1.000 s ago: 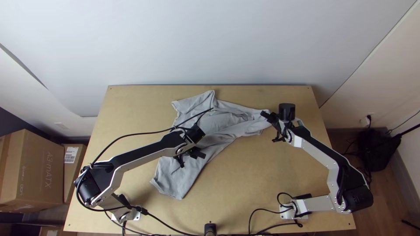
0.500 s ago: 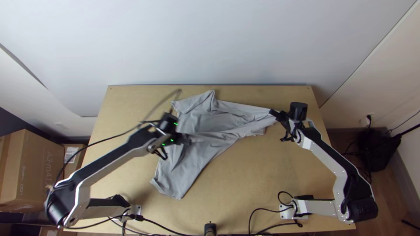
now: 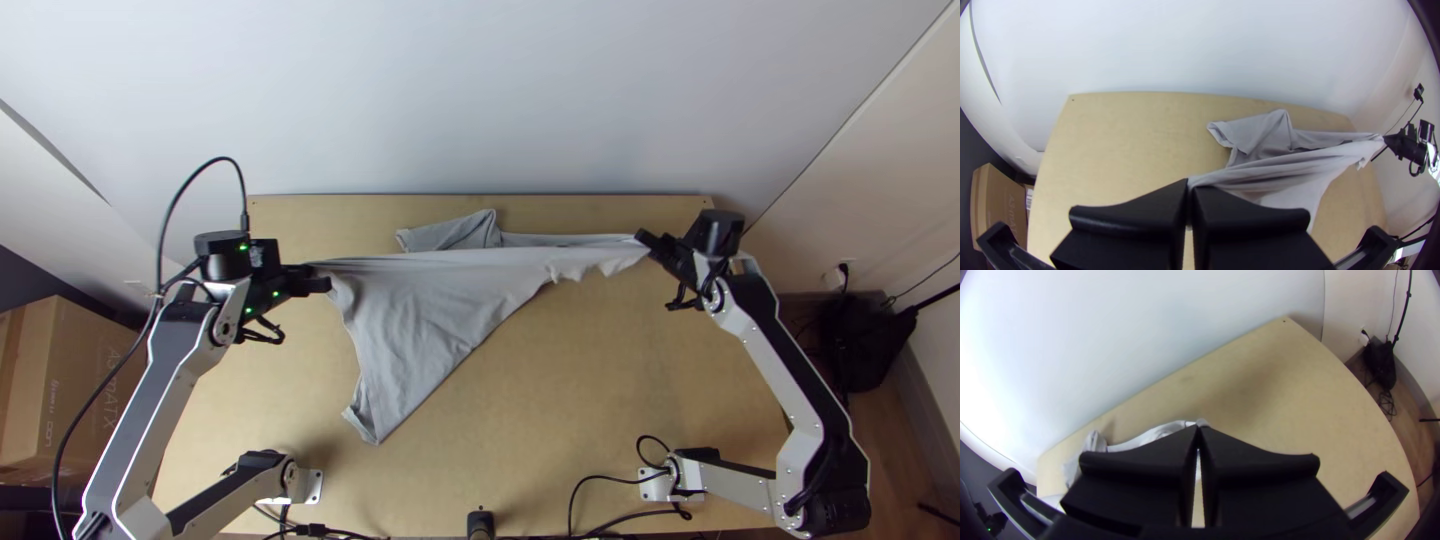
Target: Fold the t-shirt
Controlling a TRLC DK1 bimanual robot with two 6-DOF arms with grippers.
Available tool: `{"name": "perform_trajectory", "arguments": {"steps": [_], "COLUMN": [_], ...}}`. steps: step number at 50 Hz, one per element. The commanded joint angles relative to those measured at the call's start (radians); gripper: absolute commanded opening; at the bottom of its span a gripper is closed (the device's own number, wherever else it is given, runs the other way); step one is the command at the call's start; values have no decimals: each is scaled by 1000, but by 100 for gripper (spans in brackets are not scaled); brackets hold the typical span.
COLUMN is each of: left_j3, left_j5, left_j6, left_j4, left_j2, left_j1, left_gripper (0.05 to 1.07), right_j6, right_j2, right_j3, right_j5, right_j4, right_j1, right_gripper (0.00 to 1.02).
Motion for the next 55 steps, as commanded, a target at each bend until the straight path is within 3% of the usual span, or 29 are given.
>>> {"name": "perform_trajectory", "arguments": {"steps": [1, 9, 14, 31, 44, 55], "left_j3": [86, 240, 315, 591, 749, 758], "left_j5": [-19, -19, -19, -22, -73, -97], "left_j6": [52, 52, 27, -26, -46, -85], "left_j4": [-19, -14, 44, 164, 233, 213], "left_j2": [-47, -34, -24, 110, 156, -11], "left_j1": [66, 124, 173, 356, 367, 393], "left_gripper": [8, 8, 8, 8, 8, 8], "right_j6": [2, -46, -98, -334, -340, -317], "right_j2": [2, 54, 65, 72, 79, -170], "right_j3": [157, 389, 493, 693, 851, 843], "right_j5": [40, 39, -20, -72, -78, -78], "right_j4": [-46, -91, -66, 92, 89, 73], "right_j1": [-20, -17, -17, -38, -38, 19], "right_gripper": [2, 2, 2, 2, 2, 2]}}
